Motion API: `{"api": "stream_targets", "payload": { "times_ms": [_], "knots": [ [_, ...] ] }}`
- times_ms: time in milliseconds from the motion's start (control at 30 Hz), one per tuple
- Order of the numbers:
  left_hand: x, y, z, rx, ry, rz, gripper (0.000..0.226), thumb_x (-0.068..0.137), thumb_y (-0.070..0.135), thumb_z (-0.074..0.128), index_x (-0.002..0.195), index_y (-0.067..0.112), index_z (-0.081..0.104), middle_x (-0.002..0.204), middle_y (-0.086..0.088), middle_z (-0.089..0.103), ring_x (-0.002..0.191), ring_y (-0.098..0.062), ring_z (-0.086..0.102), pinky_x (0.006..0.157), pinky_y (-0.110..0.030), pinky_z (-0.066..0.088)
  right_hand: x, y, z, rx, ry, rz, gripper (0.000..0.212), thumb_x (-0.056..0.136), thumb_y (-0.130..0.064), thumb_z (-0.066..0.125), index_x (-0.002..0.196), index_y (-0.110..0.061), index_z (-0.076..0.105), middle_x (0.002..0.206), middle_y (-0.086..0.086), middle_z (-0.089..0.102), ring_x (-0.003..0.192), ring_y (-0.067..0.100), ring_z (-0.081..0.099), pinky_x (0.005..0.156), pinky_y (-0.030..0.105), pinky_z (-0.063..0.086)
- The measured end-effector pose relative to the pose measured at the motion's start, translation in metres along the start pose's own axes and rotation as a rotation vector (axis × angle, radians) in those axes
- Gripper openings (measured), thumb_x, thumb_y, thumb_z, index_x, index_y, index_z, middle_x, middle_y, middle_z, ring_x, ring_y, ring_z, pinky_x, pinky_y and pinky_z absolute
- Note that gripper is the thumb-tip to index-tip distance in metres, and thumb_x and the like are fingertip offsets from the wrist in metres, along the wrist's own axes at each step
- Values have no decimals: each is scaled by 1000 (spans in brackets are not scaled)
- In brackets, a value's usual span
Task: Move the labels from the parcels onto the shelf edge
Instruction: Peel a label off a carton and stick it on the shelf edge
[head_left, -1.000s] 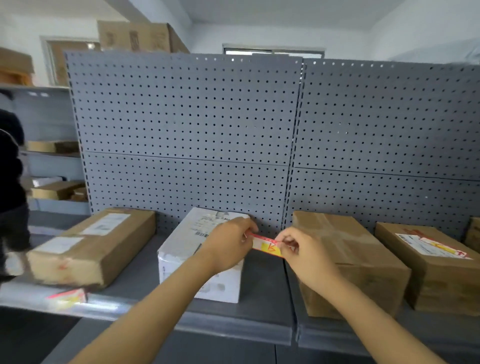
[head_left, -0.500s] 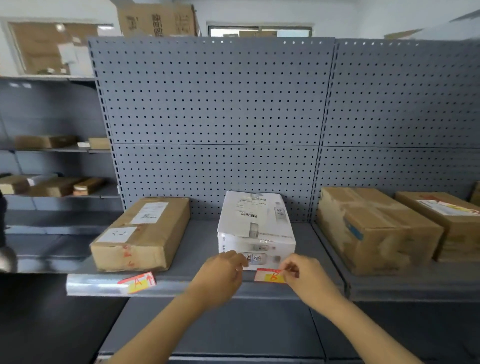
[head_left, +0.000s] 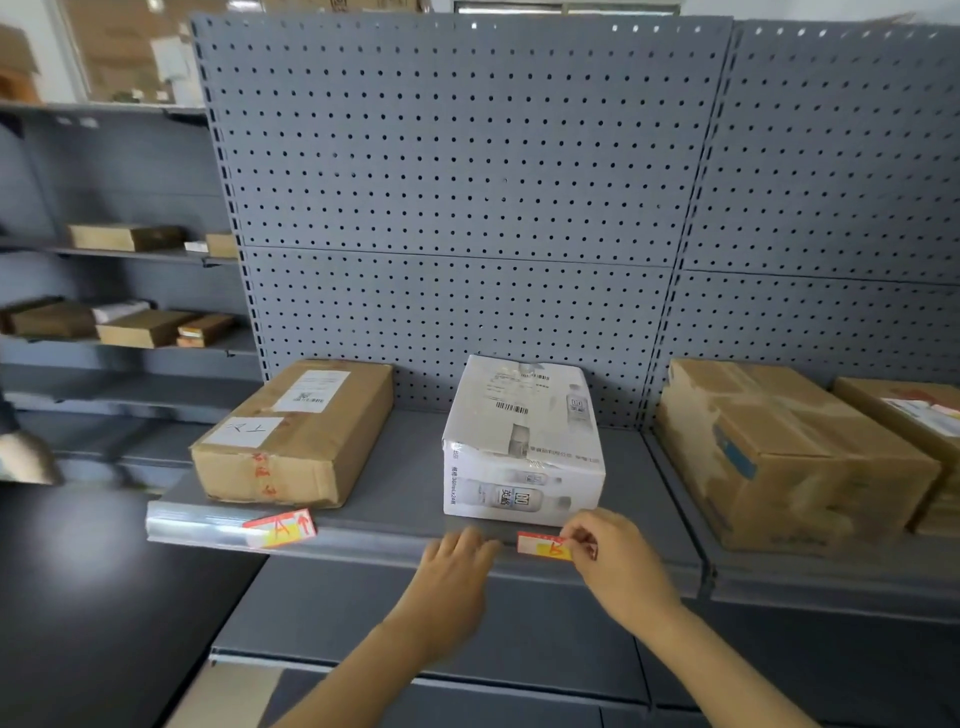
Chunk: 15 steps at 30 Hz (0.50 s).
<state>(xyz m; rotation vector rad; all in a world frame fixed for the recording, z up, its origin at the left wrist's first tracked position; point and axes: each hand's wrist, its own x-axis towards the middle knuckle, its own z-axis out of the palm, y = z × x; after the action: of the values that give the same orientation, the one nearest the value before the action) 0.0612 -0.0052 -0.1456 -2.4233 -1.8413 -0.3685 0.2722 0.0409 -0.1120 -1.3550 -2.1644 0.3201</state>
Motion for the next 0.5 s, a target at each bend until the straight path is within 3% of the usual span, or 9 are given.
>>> {"api": "stream_targets", "payload": {
  "times_ms": [300,500],
  "knots": [
    [12,-2,7,2,64,13,45,82,9,46,125,20,40,122,0,44,107,-24,40,93,-33,33,5,1,13,-50,7,-63,8,89,-20,59,88,-27,63,89,-15,58,84,1,50,68,12,39],
    [10,0,4,-16,79,33,42,83,6,43,123,19,40,120,0,44,104,-23,39,91,-31,31,3,0,13,-26,21,-51,6,88,-22,60,88,-28,63,88,-16,58,85,0,51,70,13,42]
  ]
}}
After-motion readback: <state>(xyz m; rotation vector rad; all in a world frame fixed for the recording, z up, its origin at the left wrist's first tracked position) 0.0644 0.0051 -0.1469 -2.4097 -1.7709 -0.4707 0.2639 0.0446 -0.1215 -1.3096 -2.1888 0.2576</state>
